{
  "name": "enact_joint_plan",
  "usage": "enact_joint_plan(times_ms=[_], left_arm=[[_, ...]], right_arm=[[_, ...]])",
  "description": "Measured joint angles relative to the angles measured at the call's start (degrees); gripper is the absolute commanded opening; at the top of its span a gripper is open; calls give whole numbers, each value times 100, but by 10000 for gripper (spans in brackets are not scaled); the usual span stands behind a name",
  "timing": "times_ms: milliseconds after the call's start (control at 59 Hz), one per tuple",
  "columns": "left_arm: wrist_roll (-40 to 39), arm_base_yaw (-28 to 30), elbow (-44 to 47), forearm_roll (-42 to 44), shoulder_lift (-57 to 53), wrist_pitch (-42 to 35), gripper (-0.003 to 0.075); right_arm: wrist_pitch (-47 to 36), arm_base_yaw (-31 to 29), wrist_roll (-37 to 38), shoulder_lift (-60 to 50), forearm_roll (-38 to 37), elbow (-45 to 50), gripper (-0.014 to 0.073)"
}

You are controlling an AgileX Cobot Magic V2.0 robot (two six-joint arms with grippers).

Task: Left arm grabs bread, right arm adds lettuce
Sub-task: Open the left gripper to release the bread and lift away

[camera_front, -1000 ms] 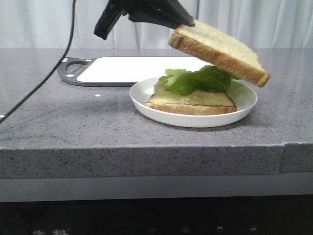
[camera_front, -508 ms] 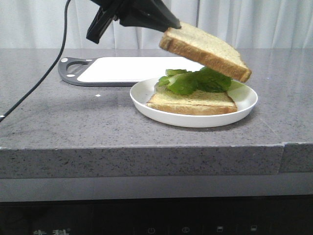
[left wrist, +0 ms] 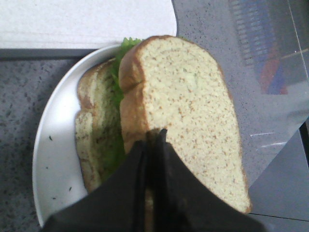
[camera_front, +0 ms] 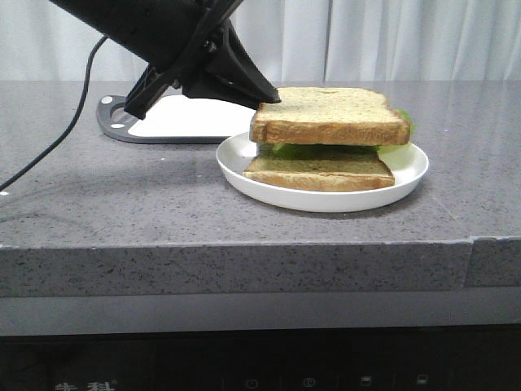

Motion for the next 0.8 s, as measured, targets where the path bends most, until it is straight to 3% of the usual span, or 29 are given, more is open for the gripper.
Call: enact_joint_plan(times_ms=[271,458,542,661,797], left_arm=[[85,0,0,0,-41,15,320],[134,11,12,170,-382,48,345],[145,79,12,312,-598,93,273],[146,246,12,512,-937,138,-4],[157,328,23,810,-1272,160,-21]], right_arm=[[0,0,0,0,0,0,-61],[0,0,0,0,0,0,-61],[0,0,0,0,0,0,-61],[0,0,0,0,0,0,-61],[0,0,0,0,-2,0,-61]])
